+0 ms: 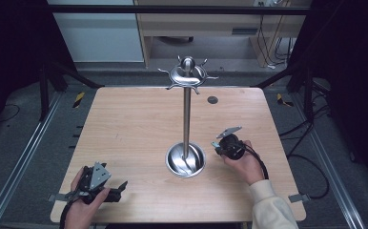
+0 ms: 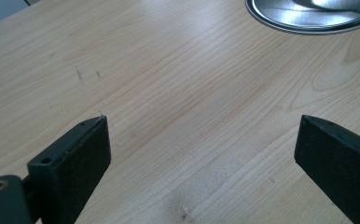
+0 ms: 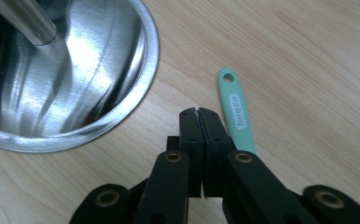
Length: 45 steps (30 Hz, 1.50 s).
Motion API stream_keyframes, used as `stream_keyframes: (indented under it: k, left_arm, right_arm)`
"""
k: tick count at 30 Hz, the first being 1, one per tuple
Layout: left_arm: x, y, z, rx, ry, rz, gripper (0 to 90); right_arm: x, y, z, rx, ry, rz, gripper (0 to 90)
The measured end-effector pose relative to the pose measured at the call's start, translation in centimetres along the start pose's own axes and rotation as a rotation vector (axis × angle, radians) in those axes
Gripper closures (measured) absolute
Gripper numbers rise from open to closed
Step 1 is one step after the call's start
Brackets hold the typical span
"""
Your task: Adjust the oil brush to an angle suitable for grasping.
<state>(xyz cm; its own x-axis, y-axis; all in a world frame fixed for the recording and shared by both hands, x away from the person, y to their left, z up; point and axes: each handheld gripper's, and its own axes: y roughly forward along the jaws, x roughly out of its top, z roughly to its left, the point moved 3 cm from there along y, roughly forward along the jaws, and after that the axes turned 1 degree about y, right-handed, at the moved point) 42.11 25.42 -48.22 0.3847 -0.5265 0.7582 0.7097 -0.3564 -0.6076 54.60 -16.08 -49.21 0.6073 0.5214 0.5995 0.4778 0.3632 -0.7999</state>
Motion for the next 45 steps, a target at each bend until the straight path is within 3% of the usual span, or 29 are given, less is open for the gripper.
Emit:
stream_keyframes:
  k: [12, 24, 39, 45]
  left_arm:
    - [0.0, 0.0, 0.0, 0.003, 0.000, 0.001, 3.2]
    - [0.1, -0.1, 0.0, 0.013, -0.002, -0.009, 3.3]
    - [0.1, -0.1, 0.0, 0.015, 0.001, -0.006, 3.2]
    - [0.1, -0.1, 0.0, 0.021, 0.007, -0.004, 3.0]
  right_arm:
    - [-0.1, 0.4, -0.2, 0.001, 0.014, 0.011, 90.0]
    - [-0.1, 1.4, -1.0, -0.042, 0.046, 0.037, 90.0]
    - [-0.4, 1.6, -1.6, -0.050, 0.051, 0.051, 90.0]
    - [-0.4, 1.6, -2.0, -0.075, 0.049, 0.053, 90.0]
